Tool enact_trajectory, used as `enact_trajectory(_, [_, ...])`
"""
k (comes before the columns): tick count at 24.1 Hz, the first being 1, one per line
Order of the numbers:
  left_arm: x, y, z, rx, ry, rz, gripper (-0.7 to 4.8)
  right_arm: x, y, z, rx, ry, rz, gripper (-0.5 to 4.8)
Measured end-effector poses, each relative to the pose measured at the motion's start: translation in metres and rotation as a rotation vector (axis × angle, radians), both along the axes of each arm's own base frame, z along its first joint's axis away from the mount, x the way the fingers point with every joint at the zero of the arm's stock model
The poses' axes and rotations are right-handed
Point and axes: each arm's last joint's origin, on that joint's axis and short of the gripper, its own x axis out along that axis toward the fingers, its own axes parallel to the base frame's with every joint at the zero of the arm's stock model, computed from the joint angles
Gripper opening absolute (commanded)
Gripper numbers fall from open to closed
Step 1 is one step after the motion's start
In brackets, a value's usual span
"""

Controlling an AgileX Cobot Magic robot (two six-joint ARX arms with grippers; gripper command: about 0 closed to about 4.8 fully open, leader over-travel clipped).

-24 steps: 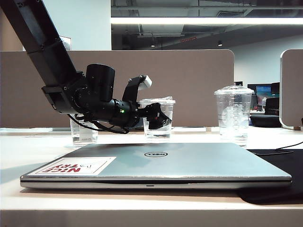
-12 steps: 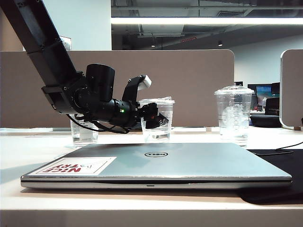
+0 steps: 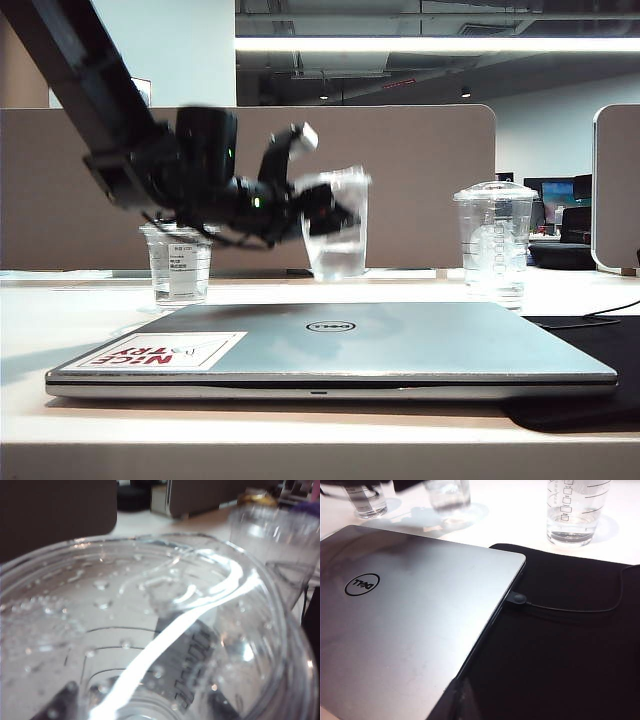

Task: Pick up the coffee cup on the middle and place it on the left side of the laptop.

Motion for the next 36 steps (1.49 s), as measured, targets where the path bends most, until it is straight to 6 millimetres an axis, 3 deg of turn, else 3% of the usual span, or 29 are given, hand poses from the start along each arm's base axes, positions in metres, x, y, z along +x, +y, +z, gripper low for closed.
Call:
enact_trajectory(4, [-0.005,0.009,0.037,-0.017,-0.034,-0.026,3.14,0.0,0.0,0.0,0.0,0.0,0.0,-0.05])
enact_trajectory(7, [-0.008,0.017,0.051,-0.006,-0.011,-0.045,3.44,0.0,0.0,0.0,0.0,0.0,0.0,-0.05])
enact_trajectory(12, [-0.013,0.033,0.075,0.006,-0.021,-0.061,3.46,0.0,0.0,0.0,0.0,0.0,0.003,-0.05])
enact_trajectory(18, [-0.039,0.054,0.089,0.033,-0.038,-0.031,3.46,0.0,0.0,0.0,0.0,0.0,0.003,-0.05])
enact_trajectory(25, [-0.086,0.089,0.085,0.039,-0.042,0.029,3.45,0.0,0.0,0.0,0.0,-0.001,0.003,-0.05])
enact_trajectory(30, [-0.159,0.137,0.075,0.04,-0.055,0.174,3.44,0.0,0.0,0.001,0.002,-0.007,0.005,-0.05])
enact_trajectory(36, [-0.187,0.167,0.044,0.036,-0.01,0.312,3.44,0.0,0.0,0.001,0.002,-0.007,0.005,-0.05])
